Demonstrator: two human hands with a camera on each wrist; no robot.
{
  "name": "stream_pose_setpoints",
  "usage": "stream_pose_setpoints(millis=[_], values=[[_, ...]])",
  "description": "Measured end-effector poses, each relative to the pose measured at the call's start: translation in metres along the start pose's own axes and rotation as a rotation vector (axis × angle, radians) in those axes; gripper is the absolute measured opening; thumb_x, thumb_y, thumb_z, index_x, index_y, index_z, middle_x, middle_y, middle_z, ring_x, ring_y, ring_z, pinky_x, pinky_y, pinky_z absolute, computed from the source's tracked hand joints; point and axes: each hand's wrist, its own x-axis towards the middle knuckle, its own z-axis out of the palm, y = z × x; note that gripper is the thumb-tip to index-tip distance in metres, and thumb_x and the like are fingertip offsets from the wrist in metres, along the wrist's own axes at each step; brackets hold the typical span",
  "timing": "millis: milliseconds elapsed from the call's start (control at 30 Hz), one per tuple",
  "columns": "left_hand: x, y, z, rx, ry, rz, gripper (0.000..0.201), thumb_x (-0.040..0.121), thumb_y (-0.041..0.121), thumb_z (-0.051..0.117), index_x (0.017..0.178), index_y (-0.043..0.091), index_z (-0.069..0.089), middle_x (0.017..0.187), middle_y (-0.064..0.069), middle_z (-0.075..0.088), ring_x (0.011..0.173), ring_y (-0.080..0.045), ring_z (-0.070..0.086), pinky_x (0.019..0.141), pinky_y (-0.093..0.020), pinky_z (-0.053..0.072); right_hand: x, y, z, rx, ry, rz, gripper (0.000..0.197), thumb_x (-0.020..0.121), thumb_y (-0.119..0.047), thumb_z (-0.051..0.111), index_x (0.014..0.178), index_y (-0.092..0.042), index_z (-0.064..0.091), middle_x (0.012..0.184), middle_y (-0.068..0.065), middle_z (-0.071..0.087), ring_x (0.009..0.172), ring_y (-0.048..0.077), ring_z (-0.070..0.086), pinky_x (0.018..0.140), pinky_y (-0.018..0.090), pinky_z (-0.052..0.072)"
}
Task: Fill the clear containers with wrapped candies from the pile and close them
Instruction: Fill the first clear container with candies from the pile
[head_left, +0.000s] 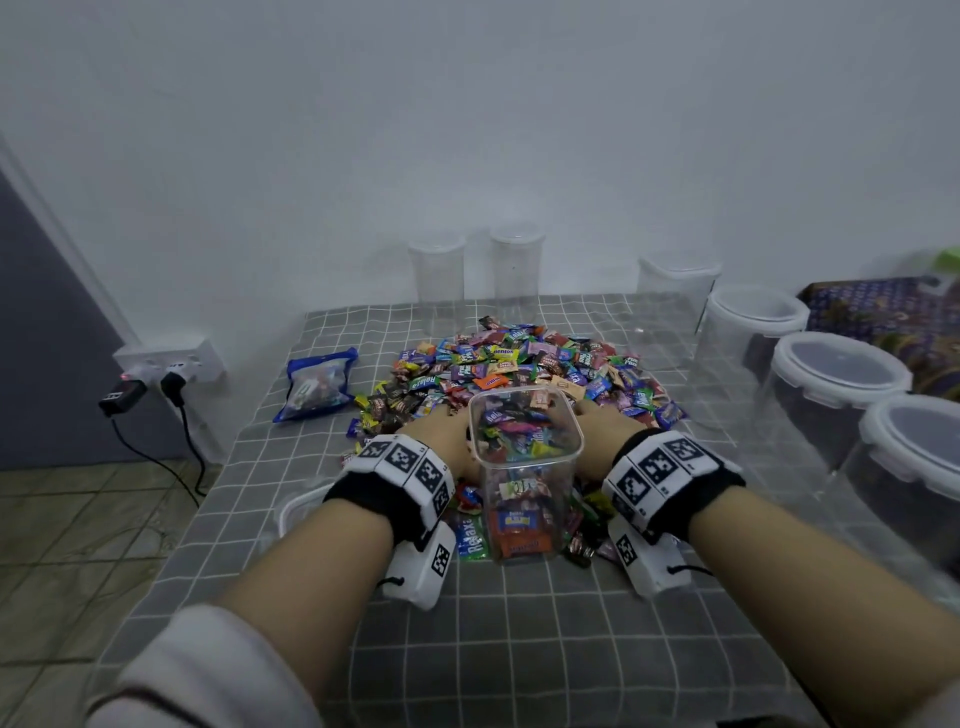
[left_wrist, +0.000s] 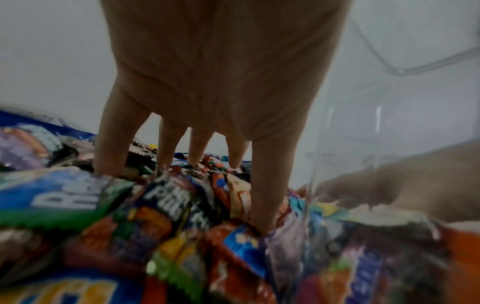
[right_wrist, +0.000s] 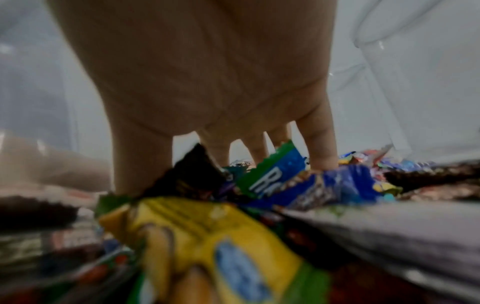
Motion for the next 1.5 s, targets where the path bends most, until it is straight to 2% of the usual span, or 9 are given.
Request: stream_pose_setpoints(millis=[233,400,533,667,800,1000,1167,1333,1500], values=[[-0.009,0.005,0.0,0.094,0.124,0.099,0.016,0.094,0.024,0.048,0.101,0.013,0.056,0.099,-0.011,0.063,0.09,-0.032,0.06,0.075,-0.037,0.05,-0.001,-0.013,-0.004,-0.056,-0.009,-0.092,0.039,0.091,-0.029,0.056,0.128,-0.018,0.052,0.126,0.011,0.053,0.114,0.025,0.05,0.095,0.04,0.047],[-0.013,0.008,-0.001,0.076,0.14,0.08,0.023,0.097,0.017,0.041,0.086,0.008,0.06,0.094,-0.012,0.063,0.079,-0.026,0.053,0.075,-0.034,0.048,-0.005,-0.018,-0.01,-0.032,0.072,-0.091,0.02,0.095,-0.014,0.044,0.098,-0.005,0.062,0.079,0.005,0.047,0.081,0.02,0.045,0.069,0.028,0.039],[-0.016,0.008,-0.003,0.05,0.156,-0.018,0.038,0.095,0.013,0.043,0.058,0.018,0.034,0.068,-0.002,0.048,0.064,-0.019,0.042,0.065,-0.03,0.04,-0.004,-0.016,-0.01,0.053,0.091,-0.078,0.024,0.095,-0.014,0.045,0.104,-0.002,0.063,0.09,0.01,0.055,0.081,0.02,0.048,0.069,0.025,0.038],[-0.018,0.005,-0.006,-0.15,0.268,-0.109,0.028,0.092,0.016,0.053,0.064,0.009,0.05,0.063,0.001,0.044,0.066,-0.019,0.043,0.062,-0.026,0.033,-0.001,-0.005,-0.011,0.285,0.225,-0.033,0.016,0.09,-0.013,0.052,0.096,-0.003,0.063,0.094,0.012,0.063,0.082,0.024,0.054,0.067,0.026,0.041],[-0.02,0.002,-0.016,-0.397,0.419,-0.164,0.027,0.086,0.019,0.063,0.063,0.012,0.051,0.065,0.0,0.052,0.07,-0.022,0.049,0.062,-0.027,0.034,-0.006,0.004,-0.023,0.5,0.359,-0.017,0.028,0.085,-0.004,0.056,0.062,-0.018,0.048,0.068,0.0,0.052,0.069,0.02,0.053,0.057,0.025,0.041],[-0.029,0.003,-0.036,-0.589,0.594,-0.129,0.015,0.083,0.018,0.069,0.091,0.005,0.069,0.093,-0.008,0.069,0.089,-0.023,0.063,0.084,-0.037,0.051,-0.026,0.011,-0.051,0.729,0.529,-0.081,0.026,0.081,0.001,0.06,0.063,-0.017,0.054,0.071,0.013,0.059,0.08,0.038,0.064,0.076,0.046,0.055],[-0.034,0.009,-0.05,-0.668,0.64,-0.078,0.014,0.083,0.019,0.07,0.09,0.007,0.068,0.087,-0.005,0.067,0.083,-0.021,0.061,0.078,-0.033,0.048,-0.051,0.0,-0.067,0.826,0.638,-0.217,0.011,0.081,-0.002,0.063,0.072,-0.007,0.06,0.083,0.026,0.065,0.083,0.041,0.064,0.079,0.058,0.052],[-0.041,0.016,-0.058,-0.757,0.661,-0.035,0.013,0.084,0.016,0.069,0.095,0.009,0.068,0.085,-0.001,0.063,0.079,-0.018,0.058,0.075,-0.029,0.045,-0.077,-0.023,-0.07,0.694,0.627,-0.365,0.002,0.081,0.0,0.061,0.081,-0.002,0.063,0.074,0.004,0.06,0.066,0.006,0.06,0.063,0.028,0.051],[-0.046,0.017,-0.058,-0.77,0.663,-0.023,0.006,0.083,0.014,0.07,0.087,0.014,0.065,0.084,-0.001,0.064,0.084,-0.019,0.06,0.08,-0.032,0.048,-0.083,-0.037,-0.056,0.498,0.612,-0.402,0.007,0.08,0.0,0.058,0.082,-0.006,0.062,0.08,0.001,0.052,0.074,0.018,0.047,0.067,0.029,0.035]])
